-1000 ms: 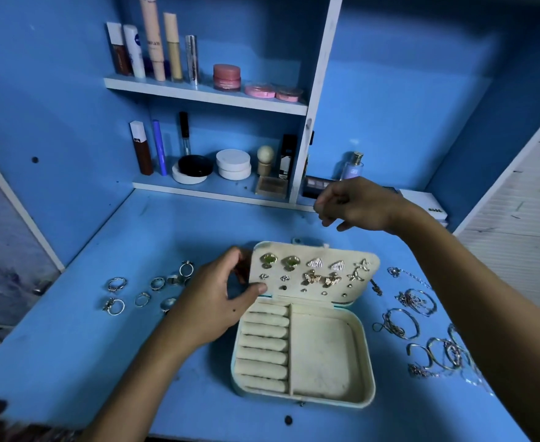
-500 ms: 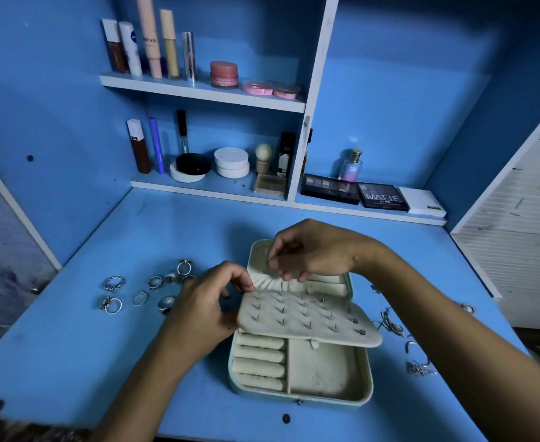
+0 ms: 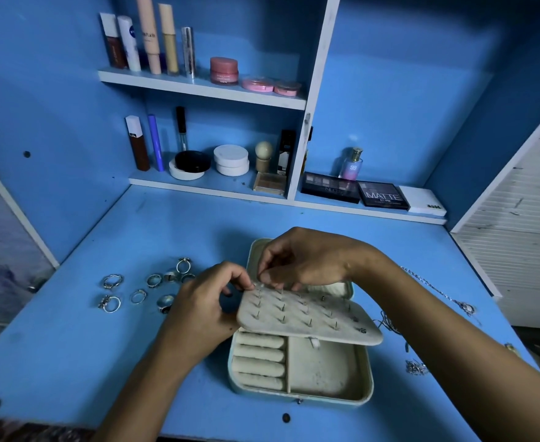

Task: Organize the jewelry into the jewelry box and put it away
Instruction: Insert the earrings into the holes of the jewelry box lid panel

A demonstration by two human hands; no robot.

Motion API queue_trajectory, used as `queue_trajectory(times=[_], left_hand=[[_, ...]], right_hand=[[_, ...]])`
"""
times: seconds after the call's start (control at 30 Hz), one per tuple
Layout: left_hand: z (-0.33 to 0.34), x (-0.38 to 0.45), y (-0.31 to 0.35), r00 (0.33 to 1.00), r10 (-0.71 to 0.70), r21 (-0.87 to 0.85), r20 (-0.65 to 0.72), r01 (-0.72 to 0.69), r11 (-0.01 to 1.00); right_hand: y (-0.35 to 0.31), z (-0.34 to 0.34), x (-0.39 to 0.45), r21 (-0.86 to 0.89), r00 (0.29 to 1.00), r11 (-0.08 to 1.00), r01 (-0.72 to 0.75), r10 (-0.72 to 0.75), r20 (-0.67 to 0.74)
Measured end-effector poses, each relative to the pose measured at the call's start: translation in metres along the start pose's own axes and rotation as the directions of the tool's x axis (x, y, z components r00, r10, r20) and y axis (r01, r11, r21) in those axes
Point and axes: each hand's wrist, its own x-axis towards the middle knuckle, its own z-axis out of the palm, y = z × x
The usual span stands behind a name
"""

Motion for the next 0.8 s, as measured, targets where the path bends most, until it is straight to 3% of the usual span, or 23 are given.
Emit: queue_trajectory(times=[0.8], left_hand=[[0.0017,-0.0006,-0.0046,1.0,0.011,-0.033,-0.005,-0.011,0.999]], right_hand=[[-0.0012,0.0004,-0.001,0.001,1.0,1.0,0.005,-0.005,0.02]])
